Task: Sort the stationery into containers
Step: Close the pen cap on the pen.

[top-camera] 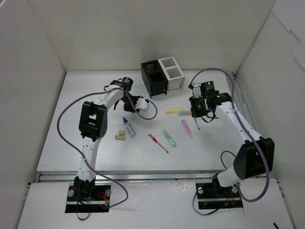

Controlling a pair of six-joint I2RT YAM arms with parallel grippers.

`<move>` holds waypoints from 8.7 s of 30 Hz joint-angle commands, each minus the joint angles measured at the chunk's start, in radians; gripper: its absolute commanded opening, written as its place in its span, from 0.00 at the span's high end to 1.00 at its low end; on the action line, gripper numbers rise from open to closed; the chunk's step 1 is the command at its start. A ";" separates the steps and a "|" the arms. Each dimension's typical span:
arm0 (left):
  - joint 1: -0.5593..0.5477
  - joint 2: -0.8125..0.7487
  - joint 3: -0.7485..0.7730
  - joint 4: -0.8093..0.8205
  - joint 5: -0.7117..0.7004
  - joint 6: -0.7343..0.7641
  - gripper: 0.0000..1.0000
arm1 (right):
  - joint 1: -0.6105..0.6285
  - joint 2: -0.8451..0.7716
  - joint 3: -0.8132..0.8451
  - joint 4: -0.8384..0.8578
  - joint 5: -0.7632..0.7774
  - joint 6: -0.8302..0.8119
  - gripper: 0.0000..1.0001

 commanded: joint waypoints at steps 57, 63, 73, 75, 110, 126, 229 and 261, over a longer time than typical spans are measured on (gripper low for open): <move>-0.073 -0.426 -0.169 0.702 0.597 -1.313 0.89 | 0.090 -0.423 -0.259 0.053 0.029 0.084 1.00; -0.168 -0.523 -0.390 0.548 0.239 -1.546 0.96 | 0.157 -0.476 -0.280 0.060 0.029 0.131 1.00; -0.349 -0.650 -0.775 0.478 -0.269 -1.739 0.97 | 0.252 -0.420 -0.311 0.058 0.148 0.209 1.00; -0.381 -0.630 -0.775 0.472 -0.353 -1.751 0.97 | 0.263 -0.408 -0.302 0.060 0.164 0.220 1.00; -0.437 -0.621 -0.992 0.640 -0.408 -1.696 0.80 | 0.344 -0.310 -0.247 0.058 0.283 0.219 1.00; -0.446 -0.860 -0.995 0.565 -0.310 -1.591 1.00 | 0.366 -0.403 -0.219 0.286 0.223 -0.245 1.00; -0.290 -1.086 -0.910 0.426 0.287 -1.785 1.00 | 0.696 -0.236 -0.158 0.090 -0.126 -1.532 1.00; -0.290 -1.012 -0.828 0.485 0.206 -1.848 1.00 | 0.722 -0.202 -0.170 0.127 -0.089 -1.519 1.00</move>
